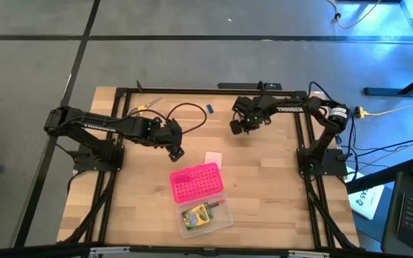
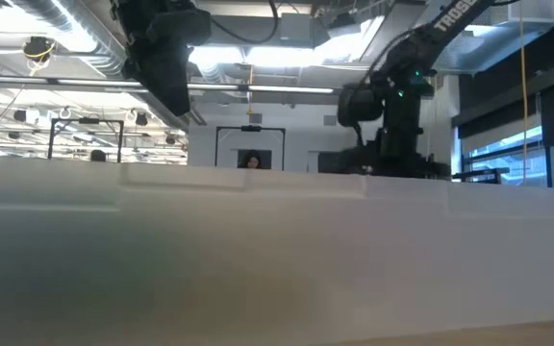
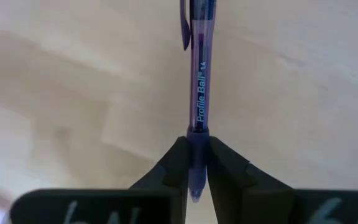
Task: Pack school essentials
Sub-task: Put the blue pen into the pink supply box
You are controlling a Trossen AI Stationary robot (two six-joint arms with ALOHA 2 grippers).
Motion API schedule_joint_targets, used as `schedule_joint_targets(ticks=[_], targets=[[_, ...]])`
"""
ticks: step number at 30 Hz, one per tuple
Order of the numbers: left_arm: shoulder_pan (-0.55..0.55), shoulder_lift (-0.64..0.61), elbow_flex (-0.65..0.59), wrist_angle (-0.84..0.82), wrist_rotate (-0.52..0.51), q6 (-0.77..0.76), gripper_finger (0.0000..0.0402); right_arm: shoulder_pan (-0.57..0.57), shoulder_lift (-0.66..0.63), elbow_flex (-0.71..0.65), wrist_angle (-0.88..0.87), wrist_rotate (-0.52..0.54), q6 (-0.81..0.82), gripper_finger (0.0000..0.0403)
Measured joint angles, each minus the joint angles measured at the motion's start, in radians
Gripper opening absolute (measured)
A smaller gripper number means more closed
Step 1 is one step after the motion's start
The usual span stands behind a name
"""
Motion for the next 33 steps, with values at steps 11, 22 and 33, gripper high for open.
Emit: schedule_joint_targets(ticks=[11,22,33], targets=[[-0.003,-0.011,0.0,0.0,0.068,-0.101,0.0098,0.196,-0.002,0.209,-0.094,0.0,-0.306,0.0048],[-0.113,-0.141,0.0,0.001,0.075,-0.228,0.0098,0.442,-0.002,0.337,-0.108,-0.068,-0.567,0.0048],[-0.313,-0.142,0.0,0.063,0.06,-0.255,0.0098,0.627,-0.002,0.35,0.057,-0.146,-0.713,0.0048]])
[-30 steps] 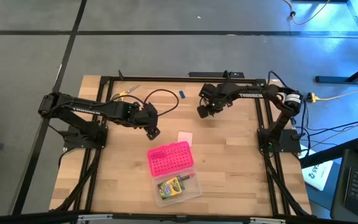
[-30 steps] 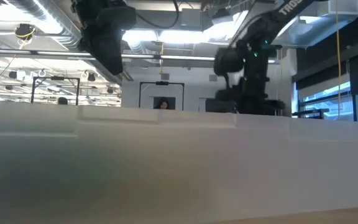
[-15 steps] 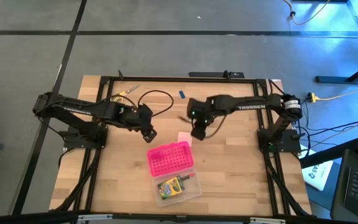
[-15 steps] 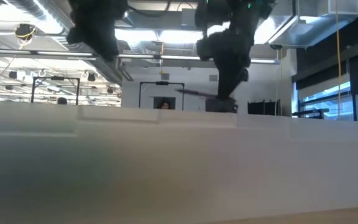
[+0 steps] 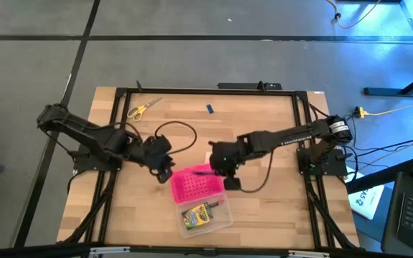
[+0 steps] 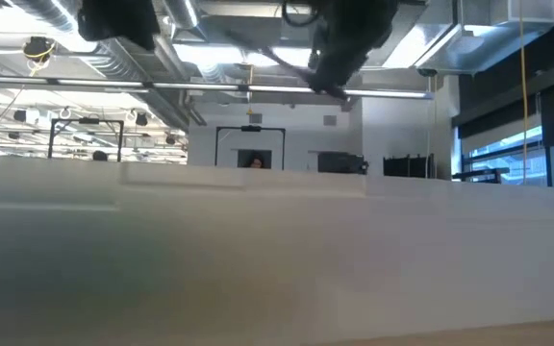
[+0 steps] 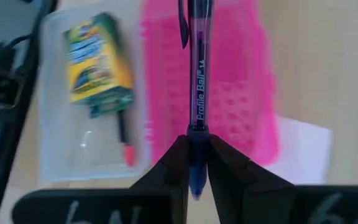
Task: Pack school essentials
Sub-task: Put the blue pen into the pink supply box
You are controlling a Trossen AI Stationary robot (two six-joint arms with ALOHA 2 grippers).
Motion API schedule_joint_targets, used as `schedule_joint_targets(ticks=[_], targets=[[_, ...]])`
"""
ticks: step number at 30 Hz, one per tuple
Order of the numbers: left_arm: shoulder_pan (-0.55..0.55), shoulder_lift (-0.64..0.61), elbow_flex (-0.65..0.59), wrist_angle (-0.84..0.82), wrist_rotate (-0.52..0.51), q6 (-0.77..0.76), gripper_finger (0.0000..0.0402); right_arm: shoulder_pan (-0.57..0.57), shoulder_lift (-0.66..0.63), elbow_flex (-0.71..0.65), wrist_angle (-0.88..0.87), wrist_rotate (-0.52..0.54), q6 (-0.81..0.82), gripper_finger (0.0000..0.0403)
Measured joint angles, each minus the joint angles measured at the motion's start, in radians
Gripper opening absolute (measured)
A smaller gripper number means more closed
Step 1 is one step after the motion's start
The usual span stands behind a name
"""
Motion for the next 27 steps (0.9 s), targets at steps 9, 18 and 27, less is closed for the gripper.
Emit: schedule_joint_targets(ticks=[9,18,27], targets=[[-0.156,0.0,0.0,0.14,-0.158,-0.022,0.0098,0.093,0.002,0.0,0.089,-0.005,-0.038,0.0048],[-0.253,0.0,0.0,0.165,-0.201,-0.024,0.0098,0.115,0.048,0.0,0.181,-0.015,-0.004,0.0048],[-0.294,0.0,0.0,0.162,-0.228,-0.016,0.0098,0.142,0.167,0.0,0.244,-0.051,-0.002,0.0048]])
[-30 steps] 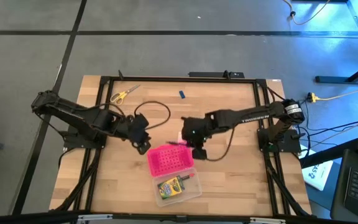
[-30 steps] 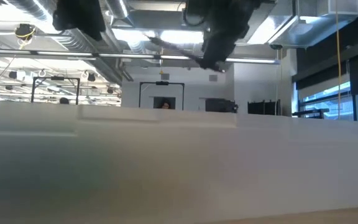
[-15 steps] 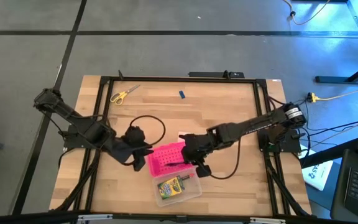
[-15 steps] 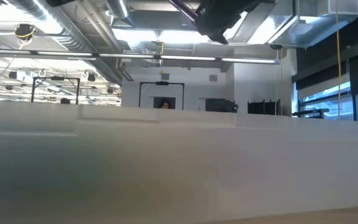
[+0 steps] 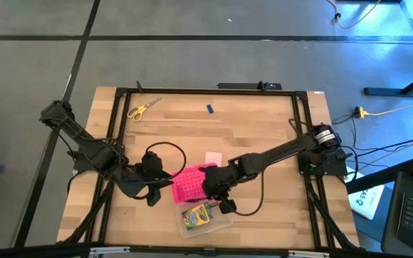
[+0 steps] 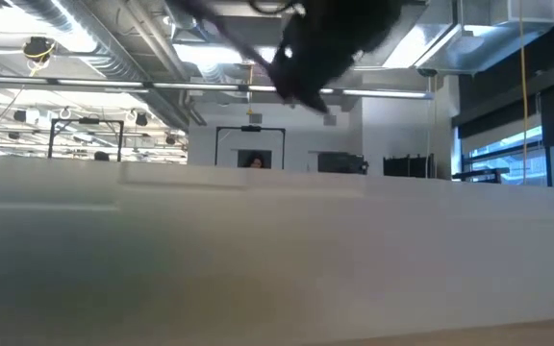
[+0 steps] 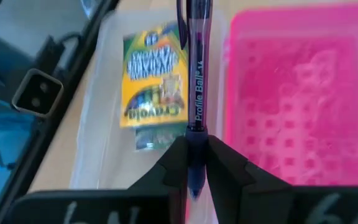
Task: Pack school essentials
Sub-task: Put the blue pen into the pink supply box
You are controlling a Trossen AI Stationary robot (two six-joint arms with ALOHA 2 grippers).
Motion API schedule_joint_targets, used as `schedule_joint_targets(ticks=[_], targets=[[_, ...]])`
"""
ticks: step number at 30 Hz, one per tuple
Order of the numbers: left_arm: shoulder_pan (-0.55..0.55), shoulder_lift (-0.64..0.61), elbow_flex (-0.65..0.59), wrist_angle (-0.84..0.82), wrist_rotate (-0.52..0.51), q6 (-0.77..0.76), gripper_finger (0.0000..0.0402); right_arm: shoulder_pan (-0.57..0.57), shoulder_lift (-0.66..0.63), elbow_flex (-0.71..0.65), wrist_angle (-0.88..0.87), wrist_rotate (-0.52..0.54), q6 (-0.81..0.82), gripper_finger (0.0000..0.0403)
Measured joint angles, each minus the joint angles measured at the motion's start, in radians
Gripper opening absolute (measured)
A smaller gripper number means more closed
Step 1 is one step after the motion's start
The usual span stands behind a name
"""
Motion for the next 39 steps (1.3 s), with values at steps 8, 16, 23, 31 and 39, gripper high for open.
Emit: schedule_joint_targets(ticks=[8,16,23,31,39], targets=[[-0.022,0.0,0.0,-0.011,-0.001,0.001,0.0098,0.011,0.077,-0.001,0.0,-0.022,0.009,0.0048],[-0.032,0.0,0.0,-0.011,-0.002,0.001,0.0098,0.011,0.092,-0.001,0.012,-0.023,0.02,0.0048],[-0.032,0.0,0.0,-0.013,-0.019,0.002,0.0098,0.012,0.102,-0.001,0.012,-0.031,0.023,0.0048],[-0.032,0.0,0.0,-0.015,-0.022,0.002,0.0098,0.014,0.112,-0.001,0.008,-0.03,0.025,0.0048],[-0.032,0.0,0.0,-0.016,-0.023,0.002,0.0098,0.014,0.121,0.0,0.021,-0.03,0.022,0.0049]])
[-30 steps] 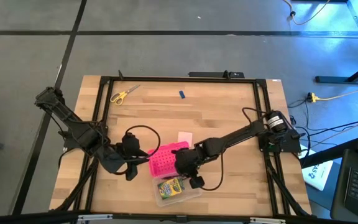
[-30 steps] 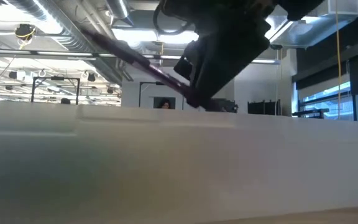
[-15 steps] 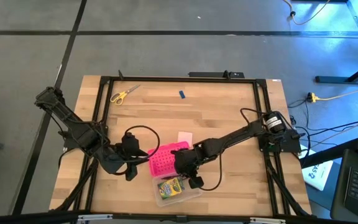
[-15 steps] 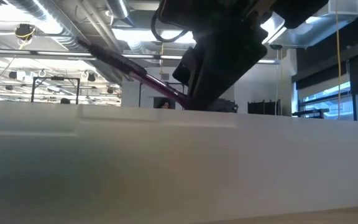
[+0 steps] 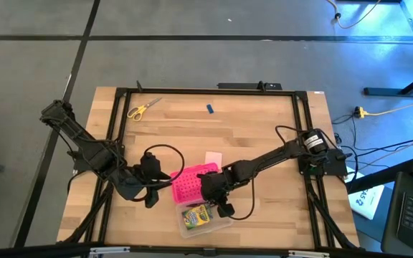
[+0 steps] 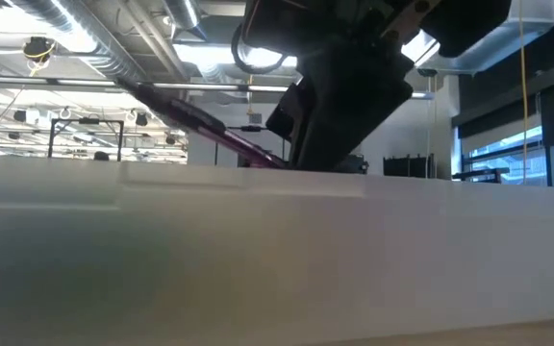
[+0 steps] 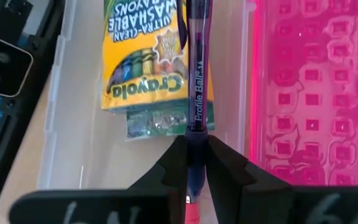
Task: Pack school essentials
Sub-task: Put the blue pen into the pink supply box, then put the yellow scissors into the pink supply box
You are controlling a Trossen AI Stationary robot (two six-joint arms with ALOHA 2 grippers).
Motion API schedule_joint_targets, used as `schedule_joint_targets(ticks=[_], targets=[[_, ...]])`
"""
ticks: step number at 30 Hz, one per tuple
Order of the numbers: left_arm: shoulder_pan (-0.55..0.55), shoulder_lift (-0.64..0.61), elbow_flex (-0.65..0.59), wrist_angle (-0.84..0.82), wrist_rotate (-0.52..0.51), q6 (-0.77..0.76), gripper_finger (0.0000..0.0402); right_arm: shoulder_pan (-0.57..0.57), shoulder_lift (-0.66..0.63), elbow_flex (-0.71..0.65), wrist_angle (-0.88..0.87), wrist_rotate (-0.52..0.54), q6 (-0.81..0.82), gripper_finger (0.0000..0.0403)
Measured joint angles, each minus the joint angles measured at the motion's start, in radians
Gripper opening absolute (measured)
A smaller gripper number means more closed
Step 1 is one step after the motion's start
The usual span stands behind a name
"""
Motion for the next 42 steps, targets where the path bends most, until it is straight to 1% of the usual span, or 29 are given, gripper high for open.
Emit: schedule_joint_targets(ticks=[8,19,29,35,42], targets=[[0.0,0.0,0.0,0.0,-0.001,0.0,0.0098,0.0,0.0,0.0,-0.002,0.0,-0.003,0.0051],[0.0,0.0,0.0,0.0,-0.002,0.0,0.0098,0.0,0.0,0.0,-0.002,0.0,-0.005,0.0092],[0.0,0.0,0.0,0.0,-0.002,0.0,0.0098,-0.004,-0.009,0.0,-0.019,0.002,-0.003,0.0099],[0.0,0.0,0.0,-0.001,-0.002,0.0,0.0098,-0.037,-0.08,0.0,-0.088,0.001,0.053,0.0099],[0.0,0.0,0.0,-0.002,-0.002,-0.002,0.0098,-0.101,-0.226,0.0,-0.21,0.04,0.134,0.0099]])
